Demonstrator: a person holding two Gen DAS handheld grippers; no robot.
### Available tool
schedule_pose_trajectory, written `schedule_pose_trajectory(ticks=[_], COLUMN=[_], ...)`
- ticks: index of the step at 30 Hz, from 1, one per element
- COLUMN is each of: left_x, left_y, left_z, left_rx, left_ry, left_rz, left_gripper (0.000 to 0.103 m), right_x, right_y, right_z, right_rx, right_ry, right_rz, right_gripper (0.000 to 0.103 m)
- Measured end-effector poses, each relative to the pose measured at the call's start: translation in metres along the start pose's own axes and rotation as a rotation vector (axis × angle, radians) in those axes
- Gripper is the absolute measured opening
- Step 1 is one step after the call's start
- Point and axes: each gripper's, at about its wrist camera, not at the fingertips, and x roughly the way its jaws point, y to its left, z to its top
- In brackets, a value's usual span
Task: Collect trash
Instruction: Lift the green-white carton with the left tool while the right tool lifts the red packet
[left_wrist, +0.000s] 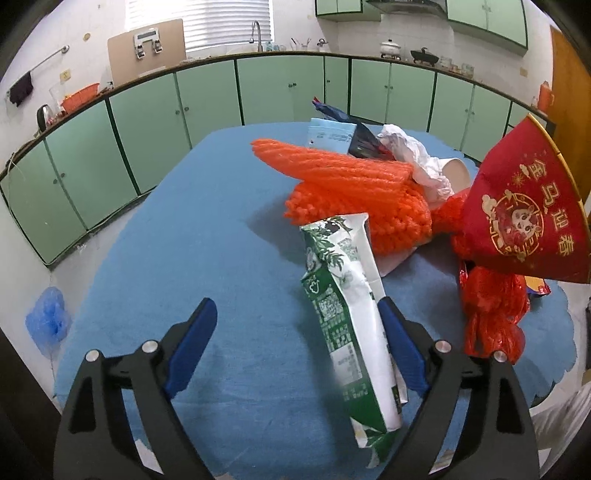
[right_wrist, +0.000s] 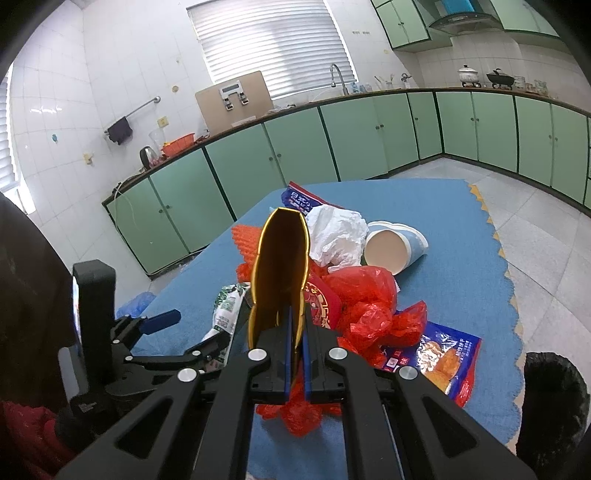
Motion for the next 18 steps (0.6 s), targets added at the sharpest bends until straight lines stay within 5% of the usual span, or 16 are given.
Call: schedule_pose_trajectory(ticks=[15, 18], left_x=[0.015, 0.027], left_y=[-0.020, -0.020], left_z=[-0.003, -0.008], left_rx=[-0.012, -0.026], left_ry=[0.083, 0.121], left_rz=[-0.058, -0.070], left_gripper=[0.088, 0.065], right_x=[-0.003, -0.004], right_y=[-0.007, -0.009], right_z=[-0.001, 0.000], right_rx=[0.010, 0.013], right_ry=[-0.010, -0.010], right_rz=[-0.001, -0.001], right_gripper=[0.005, 0.005])
